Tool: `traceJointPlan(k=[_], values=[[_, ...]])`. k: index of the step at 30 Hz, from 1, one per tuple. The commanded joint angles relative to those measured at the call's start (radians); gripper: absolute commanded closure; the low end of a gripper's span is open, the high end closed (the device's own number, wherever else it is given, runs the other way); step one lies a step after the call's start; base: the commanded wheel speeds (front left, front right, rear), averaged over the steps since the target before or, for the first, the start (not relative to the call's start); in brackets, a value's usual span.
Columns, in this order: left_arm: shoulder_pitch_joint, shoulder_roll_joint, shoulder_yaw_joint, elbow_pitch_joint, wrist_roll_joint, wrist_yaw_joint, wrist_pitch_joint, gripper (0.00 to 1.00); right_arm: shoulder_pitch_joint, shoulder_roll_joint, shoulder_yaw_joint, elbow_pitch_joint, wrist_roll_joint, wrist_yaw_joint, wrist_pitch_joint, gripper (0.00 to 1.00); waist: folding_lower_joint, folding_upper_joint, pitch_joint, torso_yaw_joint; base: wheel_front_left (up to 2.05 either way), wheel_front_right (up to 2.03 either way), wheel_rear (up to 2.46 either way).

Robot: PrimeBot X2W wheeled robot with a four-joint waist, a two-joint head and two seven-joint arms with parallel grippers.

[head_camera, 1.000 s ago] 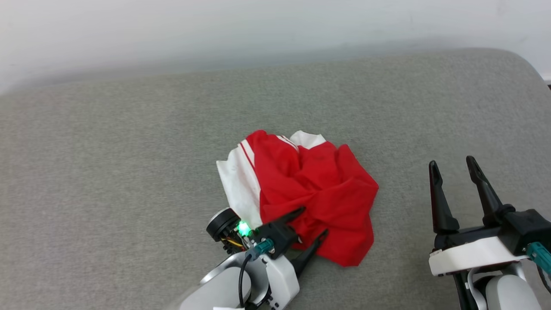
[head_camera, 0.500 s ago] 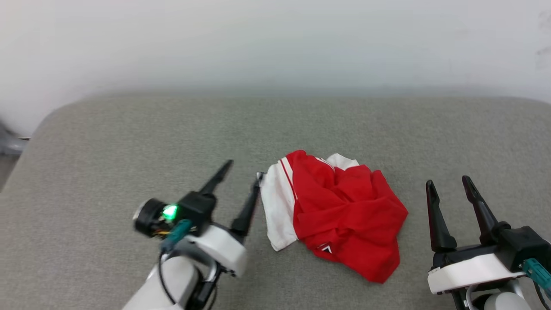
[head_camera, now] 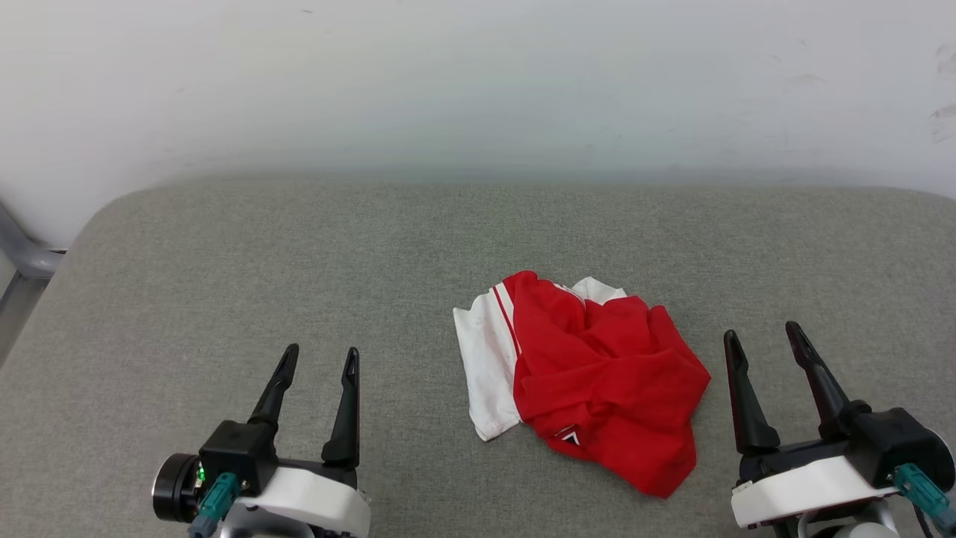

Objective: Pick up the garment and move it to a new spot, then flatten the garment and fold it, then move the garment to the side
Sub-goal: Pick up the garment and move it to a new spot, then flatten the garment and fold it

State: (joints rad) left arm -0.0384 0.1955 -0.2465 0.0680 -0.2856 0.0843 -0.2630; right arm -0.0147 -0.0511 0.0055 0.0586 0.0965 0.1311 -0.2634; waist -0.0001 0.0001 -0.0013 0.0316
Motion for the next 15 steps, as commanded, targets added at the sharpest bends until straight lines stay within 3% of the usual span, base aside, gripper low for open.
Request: traceJointPlan(k=[1,11,15], values=[[0.018,-0.008,0.011,-0.003,0.01,-0.007,-0.003,0.0,0.015,0.002,0.001,-0.006,0.006,-0.001,-0.002,0.0,0.0001,-0.0001,0.0,0.0,0.0,0.0,0.0],[0.035,-0.053,0.066,0.03,0.077,-0.084,-0.003,0.0,0.011,0.002,0.016,-0.008,0.012,-0.001,-0.002,0.0,0.0001,-0.0001,0.007,-0.015,0.0,0.0,0.0],[0.004,-0.04,0.062,0.073,0.074,-0.115,0.016,0.0,0.004,0.002,0.019,-0.011,0.001,-0.001,-0.002,0.0,0.0001,-0.0001,0.027,-0.031,0.0,0.0,0.0]])
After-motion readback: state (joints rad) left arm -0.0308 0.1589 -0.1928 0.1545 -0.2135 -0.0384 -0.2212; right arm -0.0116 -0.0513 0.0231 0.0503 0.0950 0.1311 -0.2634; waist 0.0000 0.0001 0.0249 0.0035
